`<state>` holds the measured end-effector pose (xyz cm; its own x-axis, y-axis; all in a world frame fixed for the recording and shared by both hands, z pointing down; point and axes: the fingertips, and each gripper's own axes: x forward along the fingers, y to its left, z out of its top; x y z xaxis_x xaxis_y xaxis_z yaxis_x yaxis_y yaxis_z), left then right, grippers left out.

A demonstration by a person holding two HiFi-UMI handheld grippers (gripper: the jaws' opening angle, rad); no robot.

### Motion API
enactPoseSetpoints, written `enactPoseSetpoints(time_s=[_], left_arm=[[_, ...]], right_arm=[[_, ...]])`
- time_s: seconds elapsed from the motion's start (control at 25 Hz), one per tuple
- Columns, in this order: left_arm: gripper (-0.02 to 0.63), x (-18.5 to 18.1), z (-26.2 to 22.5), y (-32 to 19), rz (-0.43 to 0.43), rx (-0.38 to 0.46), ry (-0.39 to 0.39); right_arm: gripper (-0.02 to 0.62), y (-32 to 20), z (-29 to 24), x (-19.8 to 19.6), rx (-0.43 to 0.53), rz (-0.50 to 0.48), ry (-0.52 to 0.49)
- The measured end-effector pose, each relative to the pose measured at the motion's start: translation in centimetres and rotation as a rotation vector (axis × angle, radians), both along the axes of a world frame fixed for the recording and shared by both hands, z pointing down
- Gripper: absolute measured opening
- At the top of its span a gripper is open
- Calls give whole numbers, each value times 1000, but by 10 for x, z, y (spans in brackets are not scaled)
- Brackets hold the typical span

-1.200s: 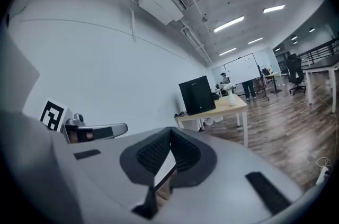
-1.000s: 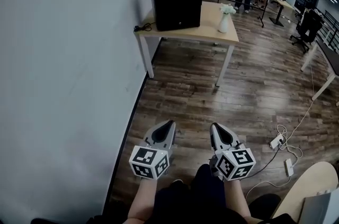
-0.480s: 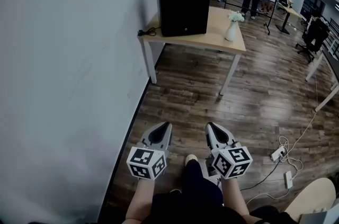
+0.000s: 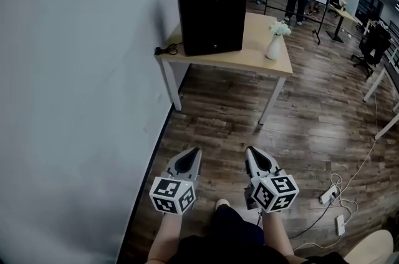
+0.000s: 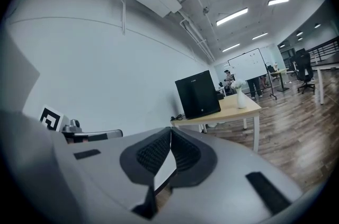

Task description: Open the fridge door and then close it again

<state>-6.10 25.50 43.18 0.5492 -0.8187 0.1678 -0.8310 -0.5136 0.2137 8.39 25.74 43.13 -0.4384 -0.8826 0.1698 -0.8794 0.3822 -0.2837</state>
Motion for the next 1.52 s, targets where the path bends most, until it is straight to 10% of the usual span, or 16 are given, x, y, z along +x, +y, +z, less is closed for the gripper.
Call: enactPoseSetpoints(time_s=[1.52], left_arm=[[11, 44, 15, -216, -46, -12, 15]], right_arm=[[-9, -215, 23, 38, -31, -65, 24]])
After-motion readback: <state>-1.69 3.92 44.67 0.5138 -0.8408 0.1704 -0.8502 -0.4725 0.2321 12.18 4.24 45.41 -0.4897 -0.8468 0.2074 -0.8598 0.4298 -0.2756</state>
